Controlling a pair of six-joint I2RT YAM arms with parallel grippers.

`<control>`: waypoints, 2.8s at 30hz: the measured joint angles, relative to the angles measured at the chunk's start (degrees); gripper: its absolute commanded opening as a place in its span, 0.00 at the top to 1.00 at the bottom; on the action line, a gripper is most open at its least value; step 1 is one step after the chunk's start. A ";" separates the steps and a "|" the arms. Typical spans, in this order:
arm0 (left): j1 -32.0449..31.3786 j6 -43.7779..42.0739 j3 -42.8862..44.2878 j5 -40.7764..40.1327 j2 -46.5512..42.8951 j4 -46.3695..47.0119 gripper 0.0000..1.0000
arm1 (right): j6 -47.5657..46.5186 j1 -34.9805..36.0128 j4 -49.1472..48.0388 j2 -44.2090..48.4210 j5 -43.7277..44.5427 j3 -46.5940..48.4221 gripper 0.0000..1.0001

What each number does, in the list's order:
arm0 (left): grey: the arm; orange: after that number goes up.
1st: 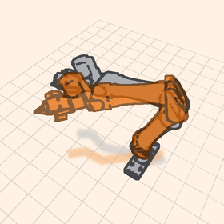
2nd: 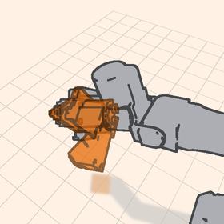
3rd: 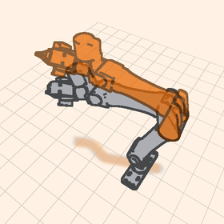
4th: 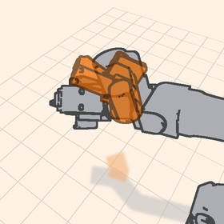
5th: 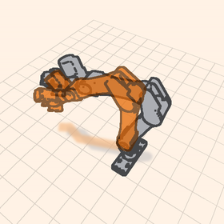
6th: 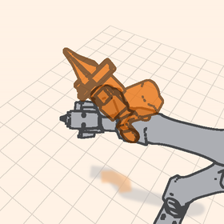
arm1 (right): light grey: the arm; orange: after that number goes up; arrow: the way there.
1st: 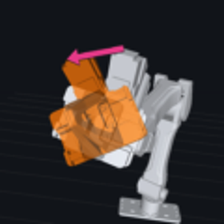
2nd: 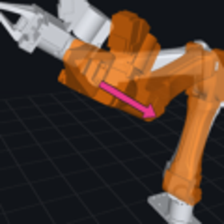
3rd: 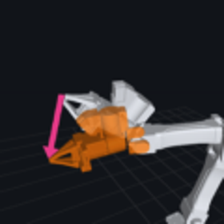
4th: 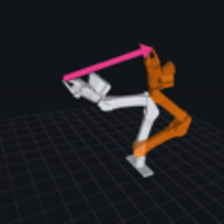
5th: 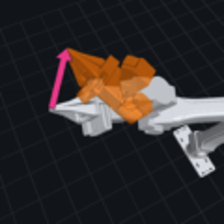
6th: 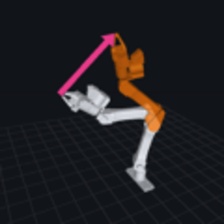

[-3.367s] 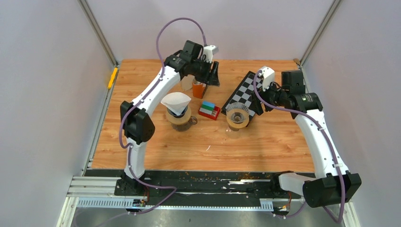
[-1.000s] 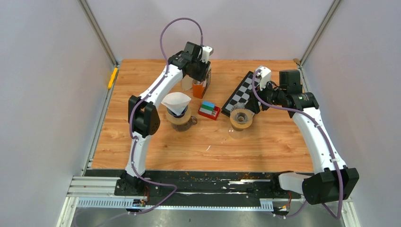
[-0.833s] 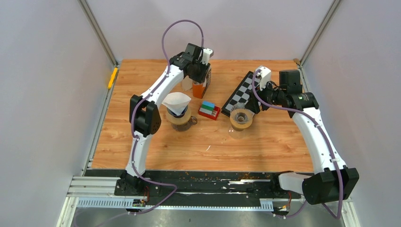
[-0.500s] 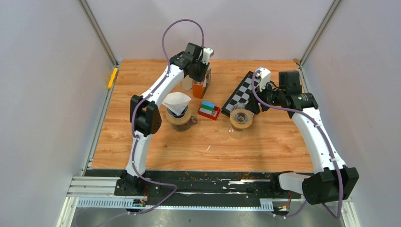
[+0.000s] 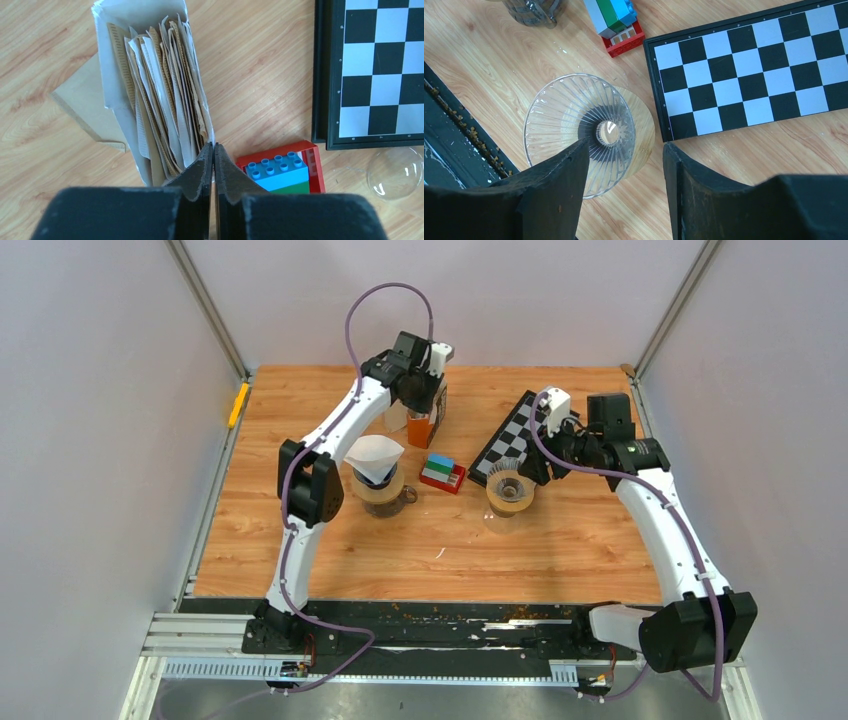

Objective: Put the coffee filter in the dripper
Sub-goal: Pick up the coffee filter from the coffee filter holder.

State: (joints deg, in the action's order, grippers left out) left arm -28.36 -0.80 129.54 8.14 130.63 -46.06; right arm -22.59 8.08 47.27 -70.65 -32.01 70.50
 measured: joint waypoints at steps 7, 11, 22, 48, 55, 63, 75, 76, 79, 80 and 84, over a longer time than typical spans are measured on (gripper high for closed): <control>0.02 0.02 0.52 0.20 0.00 -0.02 1.00 | 0.00 0.00 0.00 0.00 0.00 -0.37 0.44; 0.02 0.00 0.52 0.17 -0.26 -0.13 1.00 | 0.02 0.00 0.00 0.00 0.00 -0.37 0.44; 0.02 -0.96 0.50 -0.79 -6.62 -0.79 0.88 | 0.02 0.00 0.00 0.00 -0.02 -0.37 0.44; 0.07 -0.55 0.28 0.07 -3.56 -0.33 1.00 | 0.02 0.00 -0.02 0.00 -0.02 -1.60 0.44; 0.68 -0.48 0.15 -1.22 -4.42 1.07 1.00 | 0.02 0.00 0.00 0.00 -0.02 -1.51 0.44; 0.94 -0.46 -0.90 -3.54 -8.28 2.75 1.00 | 0.00 0.00 0.00 -0.09 -0.02 -0.33 0.44; 1.84 -0.35 -1.55 -3.17 -12.22 2.58 1.00 | 0.07 0.00 -0.09 -0.20 -0.07 2.14 0.38; 1.88 -0.35 -1.70 -2.82 -13.25 2.60 1.00 | 0.07 0.00 -0.17 -0.20 -0.09 2.69 0.37; 1.90 -0.35 -2.32 -1.38 -17.03 2.58 1.00 | 0.28 0.00 -0.90 -0.20 -0.46 4.55 0.35; 1.90 -0.35 -2.84 -0.63 -18.71 2.67 1.00 | 0.48 0.00 -1.14 -0.22 -0.72 5.46 0.32; 1.90 -0.37 -5.64 3.69 -26.23 3.32 1.00 | 1.40 0.00 -2.54 -0.81 -2.69 9.79 0.11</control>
State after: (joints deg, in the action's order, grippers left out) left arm -26.46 -1.17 123.90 11.84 104.40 -42.74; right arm -21.19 8.08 44.73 -71.46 -34.70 80.29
